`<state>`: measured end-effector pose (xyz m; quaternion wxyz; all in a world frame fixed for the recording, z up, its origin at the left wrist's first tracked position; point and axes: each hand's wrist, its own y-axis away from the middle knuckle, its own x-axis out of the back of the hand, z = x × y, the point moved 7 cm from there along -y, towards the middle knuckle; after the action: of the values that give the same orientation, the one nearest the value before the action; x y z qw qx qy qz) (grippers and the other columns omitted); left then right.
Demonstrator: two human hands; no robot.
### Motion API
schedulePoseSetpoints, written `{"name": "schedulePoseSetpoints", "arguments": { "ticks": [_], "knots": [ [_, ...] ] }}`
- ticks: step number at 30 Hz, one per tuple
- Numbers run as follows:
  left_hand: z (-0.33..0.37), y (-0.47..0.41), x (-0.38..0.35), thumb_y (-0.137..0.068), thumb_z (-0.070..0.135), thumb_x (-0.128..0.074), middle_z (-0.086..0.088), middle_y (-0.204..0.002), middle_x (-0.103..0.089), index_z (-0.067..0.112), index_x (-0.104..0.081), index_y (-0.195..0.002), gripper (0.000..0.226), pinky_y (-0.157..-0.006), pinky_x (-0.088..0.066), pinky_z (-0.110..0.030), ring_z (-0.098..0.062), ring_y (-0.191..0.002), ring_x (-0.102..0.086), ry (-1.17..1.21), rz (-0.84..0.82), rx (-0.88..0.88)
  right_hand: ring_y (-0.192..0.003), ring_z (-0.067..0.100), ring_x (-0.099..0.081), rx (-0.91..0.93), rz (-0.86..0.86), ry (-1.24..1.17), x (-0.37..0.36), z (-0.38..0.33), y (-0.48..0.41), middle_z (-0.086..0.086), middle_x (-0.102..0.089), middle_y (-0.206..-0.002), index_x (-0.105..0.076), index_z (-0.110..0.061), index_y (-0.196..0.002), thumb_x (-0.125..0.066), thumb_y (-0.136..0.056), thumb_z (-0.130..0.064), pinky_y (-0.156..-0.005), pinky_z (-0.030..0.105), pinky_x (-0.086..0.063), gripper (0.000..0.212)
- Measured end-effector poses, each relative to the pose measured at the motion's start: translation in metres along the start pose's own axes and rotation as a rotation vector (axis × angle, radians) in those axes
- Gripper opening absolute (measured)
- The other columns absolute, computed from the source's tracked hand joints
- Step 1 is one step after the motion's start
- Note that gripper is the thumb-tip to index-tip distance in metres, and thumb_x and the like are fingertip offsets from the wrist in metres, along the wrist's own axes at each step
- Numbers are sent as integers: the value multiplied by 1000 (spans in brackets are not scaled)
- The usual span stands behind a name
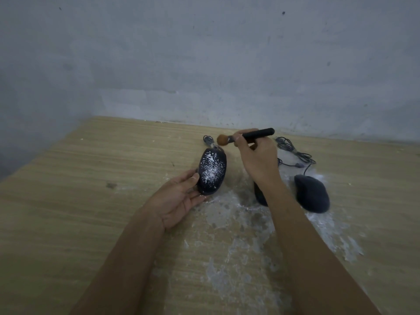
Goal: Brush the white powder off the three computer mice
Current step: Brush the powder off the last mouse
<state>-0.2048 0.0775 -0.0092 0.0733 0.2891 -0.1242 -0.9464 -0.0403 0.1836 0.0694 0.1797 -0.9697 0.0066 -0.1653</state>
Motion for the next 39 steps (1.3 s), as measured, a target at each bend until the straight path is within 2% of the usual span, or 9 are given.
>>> {"name": "schedulePoseSetpoints", "arguments": {
  "ticks": [3,6,10,14,18,23,29,32,39],
  "knots": [
    [0,2,-2,-100,5,-48,-15,-105,-73,3,-52,-137,37,-78,-60,-32,-20,-84,-75,-3,-3,-6,-80,3,-66,15,-145,24,-7,-3,2,-7,-75,-90,-76,-25,-100,-65,-97,-32,-62,12,-45,13],
    [0,3,-4,-101,4,-47,-14,-100,-74,4,-52,-135,35,-72,-62,-30,-19,-79,-76,5,0,-4,-59,-1,-58,-19,-41,42,6,1,1,-4,-69,-78,-73,-18,-93,-63,-96,-32,-51,15,-41,18],
    [3,3,-4,-101,7,-47,-16,-108,-72,2,-53,-136,35,-69,-63,-28,-22,-86,-73,16,16,-11,-76,9,-64,49,-75,24,10,-9,1,-2,-72,-88,-73,-19,-97,-63,-98,-29,-63,22,-49,15],
    [2,4,-4,-101,10,-48,-16,-106,-72,1,-54,-135,35,-68,-62,-27,-20,-84,-73,7,33,-14,-52,0,-51,12,-71,42,9,-8,3,-12,-60,-63,-67,-18,-80,-63,-95,-27,-48,15,-38,18],
    [5,4,-4,-101,10,-48,-16,-105,-71,0,-56,-132,34,-60,-60,-25,-18,-78,-74,19,44,-38,-73,3,-62,56,-131,29,10,-13,4,-4,-72,-86,-74,-20,-96,-64,-98,-29,-62,16,-46,14],
    [3,5,-3,-101,11,-48,-15,-105,-71,1,-57,-131,33,-62,-61,-25,-18,-79,-74,16,59,-32,-47,-1,-45,32,-103,-2,13,-11,5,-8,-55,-62,-63,-20,-78,-62,-93,-23,-44,14,-37,15],
    [5,4,-1,-102,11,-47,-15,-105,-71,2,-59,-128,30,-62,-61,-25,-17,-77,-74,24,63,-43,-67,2,-58,91,-220,28,2,-16,10,-6,-71,-82,-72,-25,-94,-63,-98,-31,-57,15,-44,12],
    [4,4,-1,-103,12,-46,-14,-106,-71,3,-60,-126,29,-63,-62,-26,-17,-78,-74,19,54,-36,-51,0,-47,46,-177,34,5,-11,7,-4,-60,-67,-69,-13,-90,-62,-96,-28,-48,17,-39,18],
    [5,3,-1,-103,12,-45,-10,-95,-77,4,-63,-118,25,-64,-62,-27,-16,-77,-76,17,39,-48,-55,-2,-50,89,-219,17,2,-15,10,-12,-61,-69,-70,-23,-88,-63,-97,-27,-51,12,-38,13]
  ]
}}
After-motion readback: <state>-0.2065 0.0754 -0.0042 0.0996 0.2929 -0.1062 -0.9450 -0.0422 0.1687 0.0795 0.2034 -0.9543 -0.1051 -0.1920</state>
